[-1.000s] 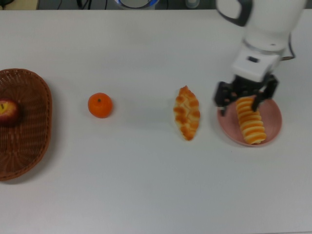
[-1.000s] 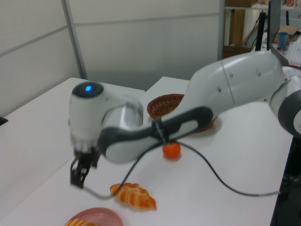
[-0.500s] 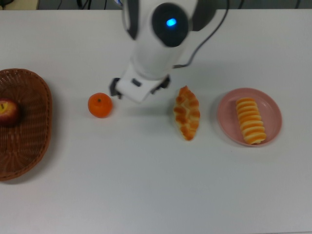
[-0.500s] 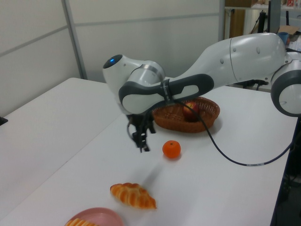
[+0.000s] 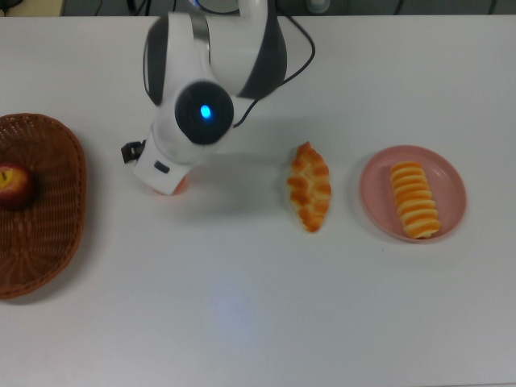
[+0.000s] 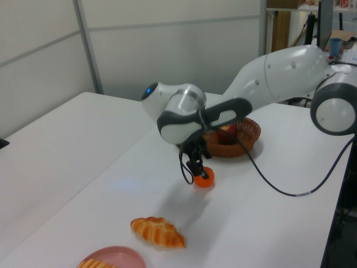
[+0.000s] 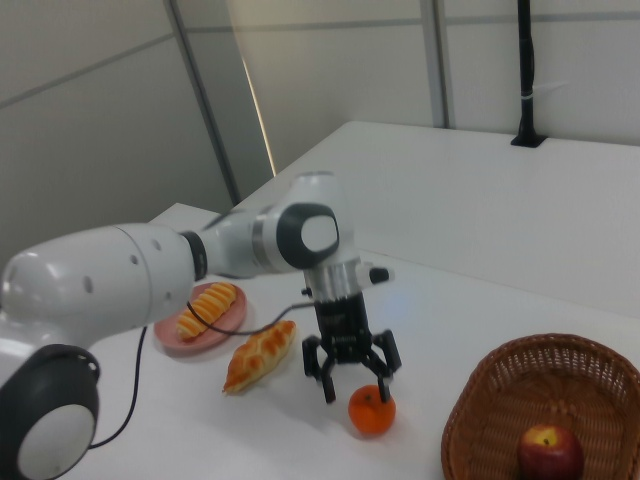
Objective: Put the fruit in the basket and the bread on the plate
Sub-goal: 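Move the gripper to the orange mandarin and grasp it, then carry the mandarin into the basket beside the apple and release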
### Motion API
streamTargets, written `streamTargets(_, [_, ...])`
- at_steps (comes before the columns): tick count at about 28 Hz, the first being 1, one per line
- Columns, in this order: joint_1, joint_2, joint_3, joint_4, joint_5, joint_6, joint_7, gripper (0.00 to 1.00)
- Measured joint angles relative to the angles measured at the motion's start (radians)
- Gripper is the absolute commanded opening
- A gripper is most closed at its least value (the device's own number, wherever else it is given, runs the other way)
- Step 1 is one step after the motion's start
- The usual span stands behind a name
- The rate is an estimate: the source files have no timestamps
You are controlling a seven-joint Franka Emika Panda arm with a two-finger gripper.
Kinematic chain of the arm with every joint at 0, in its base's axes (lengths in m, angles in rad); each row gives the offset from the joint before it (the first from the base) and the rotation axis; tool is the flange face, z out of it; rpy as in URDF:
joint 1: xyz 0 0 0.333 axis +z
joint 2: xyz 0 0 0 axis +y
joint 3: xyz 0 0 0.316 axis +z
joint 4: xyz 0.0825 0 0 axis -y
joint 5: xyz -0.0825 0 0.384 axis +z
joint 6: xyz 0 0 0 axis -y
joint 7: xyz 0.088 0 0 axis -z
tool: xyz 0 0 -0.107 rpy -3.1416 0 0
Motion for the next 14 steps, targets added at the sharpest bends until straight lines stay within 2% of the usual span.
streamTargets(4, [0.004,0.035,0.0,-0.007,-0.033,0.0,0.0,1.0])
streamTargets(14, [0.003,0.048,0.0,-0.015,-0.08,0.008,0.0,1.0])
